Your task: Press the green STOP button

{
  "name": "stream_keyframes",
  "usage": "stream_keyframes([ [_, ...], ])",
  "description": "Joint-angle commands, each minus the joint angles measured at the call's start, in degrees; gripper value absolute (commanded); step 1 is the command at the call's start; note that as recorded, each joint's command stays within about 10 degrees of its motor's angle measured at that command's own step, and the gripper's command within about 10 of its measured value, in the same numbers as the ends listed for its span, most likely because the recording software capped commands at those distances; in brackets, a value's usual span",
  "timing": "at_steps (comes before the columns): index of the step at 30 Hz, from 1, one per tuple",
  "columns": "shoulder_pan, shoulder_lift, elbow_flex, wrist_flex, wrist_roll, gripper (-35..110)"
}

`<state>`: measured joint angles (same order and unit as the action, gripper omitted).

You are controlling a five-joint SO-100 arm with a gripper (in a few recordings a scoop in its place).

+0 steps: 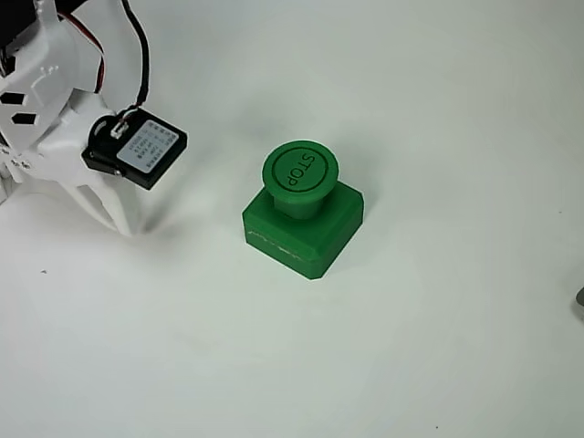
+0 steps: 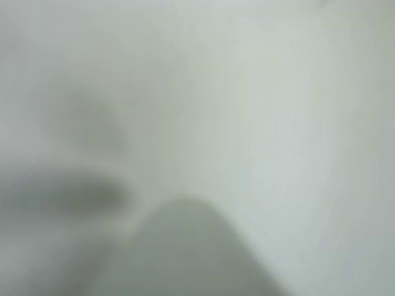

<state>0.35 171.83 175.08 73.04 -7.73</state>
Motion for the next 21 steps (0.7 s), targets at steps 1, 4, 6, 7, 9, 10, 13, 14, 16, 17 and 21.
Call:
stream_keyframes([
  [1,2.46,9.82,0.70,-5.89,-6.24,0],
  [4,2.46,17.49,0.70,-5.89,-6.24,0],
  [6,2.46,17.49,0.70,-5.89,-6.24,0],
  [7,2.46,17.49,0.70,-5.89,-6.33,0],
  [9,2.46,17.49,0.70,-5.89,-6.33,0],
  [10,2.46,17.49,0.70,-5.89,-6.33,0],
  [13,2.46,17.49,0.70,-5.89,-6.33,0],
  [14,2.46,17.49,0.70,-5.89,-6.33,0],
  [16,2.37,17.49,0.70,-5.89,-6.15,0],
  [17,2.37,17.58,0.70,-5.89,-6.06,0],
  [21,1.23,17.75,0.70,-5.98,-5.98,0],
])
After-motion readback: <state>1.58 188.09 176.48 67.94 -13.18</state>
